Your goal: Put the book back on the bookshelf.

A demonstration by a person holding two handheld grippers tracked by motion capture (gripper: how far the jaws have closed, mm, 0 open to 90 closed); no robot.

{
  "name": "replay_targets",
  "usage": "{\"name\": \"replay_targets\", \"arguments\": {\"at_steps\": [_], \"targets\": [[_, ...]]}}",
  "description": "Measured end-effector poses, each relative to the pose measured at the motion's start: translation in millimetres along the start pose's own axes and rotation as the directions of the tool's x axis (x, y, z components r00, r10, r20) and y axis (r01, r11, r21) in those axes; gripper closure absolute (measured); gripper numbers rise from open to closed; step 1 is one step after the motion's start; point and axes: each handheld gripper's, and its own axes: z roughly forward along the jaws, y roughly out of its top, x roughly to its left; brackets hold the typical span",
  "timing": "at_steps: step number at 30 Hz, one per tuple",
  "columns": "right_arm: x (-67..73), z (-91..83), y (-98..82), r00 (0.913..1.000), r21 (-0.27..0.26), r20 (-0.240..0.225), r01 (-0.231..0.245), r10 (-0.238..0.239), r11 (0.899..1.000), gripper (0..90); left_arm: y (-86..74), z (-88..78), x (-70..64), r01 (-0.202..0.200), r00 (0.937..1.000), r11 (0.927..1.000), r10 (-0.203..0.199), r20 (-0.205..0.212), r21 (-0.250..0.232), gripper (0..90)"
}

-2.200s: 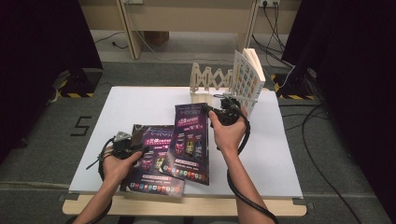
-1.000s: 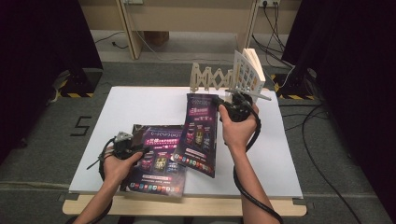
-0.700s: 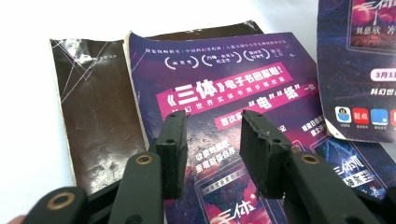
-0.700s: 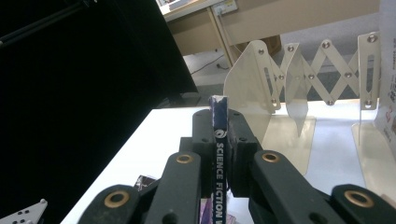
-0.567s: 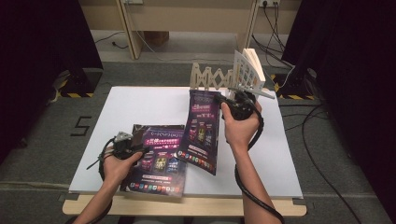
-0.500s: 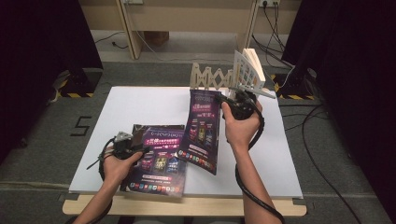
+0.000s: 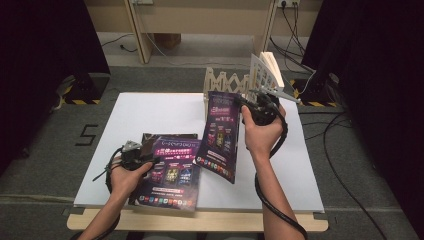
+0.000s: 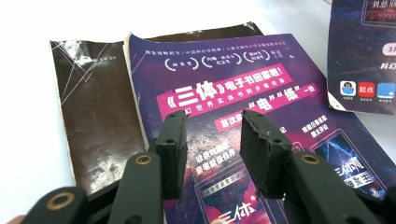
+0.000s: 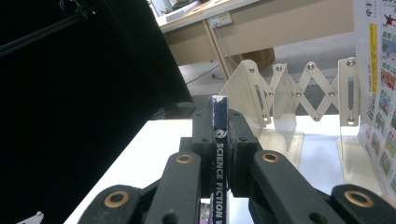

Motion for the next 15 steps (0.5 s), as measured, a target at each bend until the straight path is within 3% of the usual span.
{"name": "replay_targets", "arguments": {"at_steps": [15], "targets": [[-6.1,-8.8,8.0,0.9998,-0.034,0.018,-0.004,0.005,0.999,84.7,0.0,0.8,-0.9,0.001,1.0,1.0,-0.001,0.001,0.001,60.5]]}}
